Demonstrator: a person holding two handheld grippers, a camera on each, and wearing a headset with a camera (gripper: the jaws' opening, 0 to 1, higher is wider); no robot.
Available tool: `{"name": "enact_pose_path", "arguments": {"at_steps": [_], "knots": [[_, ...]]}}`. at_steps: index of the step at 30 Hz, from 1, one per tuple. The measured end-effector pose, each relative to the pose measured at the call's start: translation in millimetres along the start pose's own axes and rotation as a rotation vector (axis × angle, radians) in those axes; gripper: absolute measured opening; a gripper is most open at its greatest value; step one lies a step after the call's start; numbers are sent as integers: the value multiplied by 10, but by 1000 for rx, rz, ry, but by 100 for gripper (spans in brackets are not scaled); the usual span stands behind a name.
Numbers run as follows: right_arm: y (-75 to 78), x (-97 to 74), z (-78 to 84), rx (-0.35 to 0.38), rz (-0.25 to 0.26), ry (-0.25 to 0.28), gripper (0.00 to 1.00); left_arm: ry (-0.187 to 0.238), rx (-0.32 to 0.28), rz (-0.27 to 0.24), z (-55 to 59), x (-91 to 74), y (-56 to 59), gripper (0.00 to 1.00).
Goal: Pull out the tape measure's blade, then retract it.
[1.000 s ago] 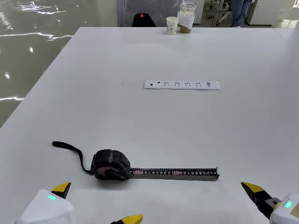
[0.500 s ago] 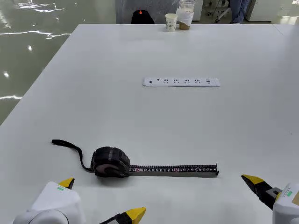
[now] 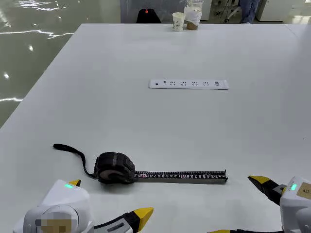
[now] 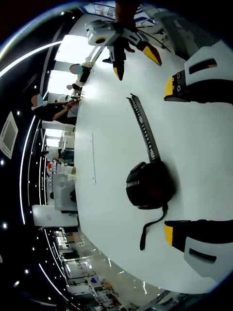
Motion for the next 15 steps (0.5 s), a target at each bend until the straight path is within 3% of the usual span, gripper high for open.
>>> {"name": "enact_pose_path", "arguments": {"at_steps": [15], "knots": [[270, 73, -6, -88, -50, 1, 86, 12, -14, -25, -137, 204, -69, 98]]}}
Point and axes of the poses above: the centre of the closed fingertips' face, and the gripper's own axes: x roughly forward along the fingers, y roughly to its right, z roughly out of its underside, the point moved 6 cm from there along -x, roughly backward along the fingers, and after that the axes turned 10 degrees about -x, right-handed, at the moved point
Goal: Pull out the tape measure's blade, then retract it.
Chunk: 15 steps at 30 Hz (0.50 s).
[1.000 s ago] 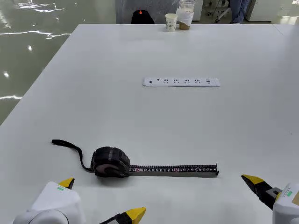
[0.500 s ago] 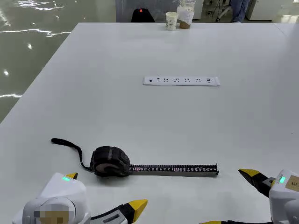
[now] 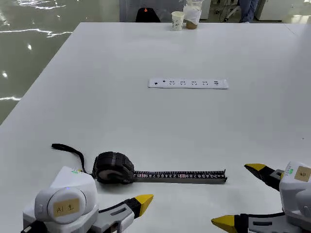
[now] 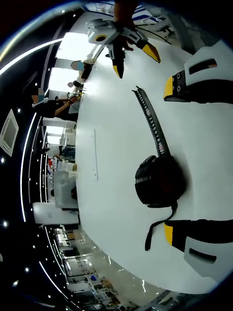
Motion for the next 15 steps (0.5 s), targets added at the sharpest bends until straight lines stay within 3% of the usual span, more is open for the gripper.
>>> {"name": "enact_pose_path", "arguments": {"at_steps": [15], "knots": [[169, 128, 19, -88, -83, -13, 66, -2, -43, -46, -80, 177, -83, 94]]}}
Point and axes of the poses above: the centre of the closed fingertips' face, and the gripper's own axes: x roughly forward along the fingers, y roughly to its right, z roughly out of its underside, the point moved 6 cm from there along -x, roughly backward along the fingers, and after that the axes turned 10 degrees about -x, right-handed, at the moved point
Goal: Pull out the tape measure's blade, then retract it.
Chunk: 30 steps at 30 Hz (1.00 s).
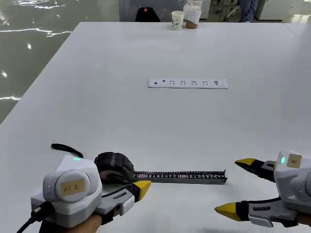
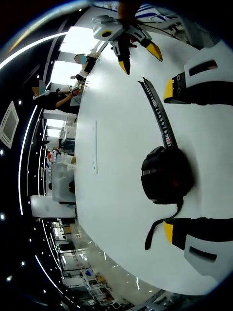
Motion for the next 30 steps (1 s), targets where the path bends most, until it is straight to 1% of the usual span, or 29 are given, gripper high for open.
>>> {"name": "enact_pose_path", "arguments": {"at_steps": [3, 8, 16, 18, 21, 25, 27, 30], "knots": [[37, 28, 7, -22, -13, -4, 62, 1, -26, -11, -18, 29, -24, 92], [109, 70, 22, -57, -30, -15, 56, -9, -46, -25, -26, 76, -48, 88], [205, 143, 78, -111, -77, -50, 48, -19, -73, -49, -43, 162, -72, 83], [226, 165, 97, -117, -93, -60, 45, -22, -94, -56, -45, 186, -84, 83], [255, 194, 114, -132, -111, -72, 42, -28, -100, -66, -43, 218, -100, 82], [308, 227, 135, -145, -124, -82, 38, -37, -112, -80, -35, 254, -128, 80], [333, 253, 151, -158, -127, -94, 38, -44, -115, -84, -31, 277, -135, 79], [346, 284, 168, -162, -140, -101, 35, -52, -125, -90, -28, 306, -145, 77]]}}
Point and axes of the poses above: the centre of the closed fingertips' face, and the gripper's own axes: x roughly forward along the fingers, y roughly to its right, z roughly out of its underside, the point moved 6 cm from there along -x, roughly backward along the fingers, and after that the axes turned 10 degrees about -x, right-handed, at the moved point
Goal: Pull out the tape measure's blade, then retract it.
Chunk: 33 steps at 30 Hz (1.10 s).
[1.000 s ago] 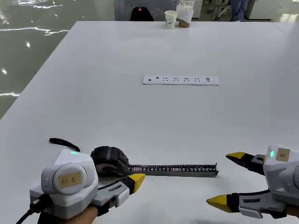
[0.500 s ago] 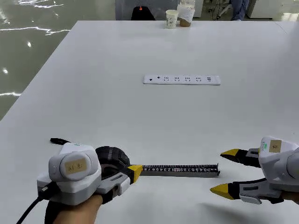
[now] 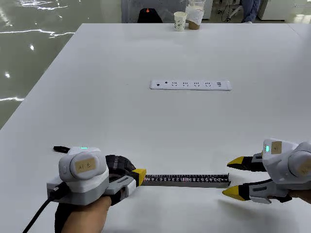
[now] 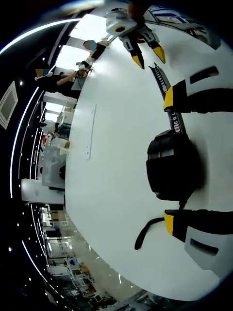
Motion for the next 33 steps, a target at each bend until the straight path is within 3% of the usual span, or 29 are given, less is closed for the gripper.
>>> {"name": "enact_pose_path", "arguments": {"at_steps": [13, 22, 33], "knots": [[12, 102, 94, -20, -69, -32, 19, -24, -34, -8, 13, 74, 2, 69], [18, 112, 109, -29, -67, -38, 13, -24, -35, -14, -4, 97, -22, 65], [13, 111, 111, -23, -80, -29, 12, -33, -9, -40, 11, 142, -44, 62]]}}
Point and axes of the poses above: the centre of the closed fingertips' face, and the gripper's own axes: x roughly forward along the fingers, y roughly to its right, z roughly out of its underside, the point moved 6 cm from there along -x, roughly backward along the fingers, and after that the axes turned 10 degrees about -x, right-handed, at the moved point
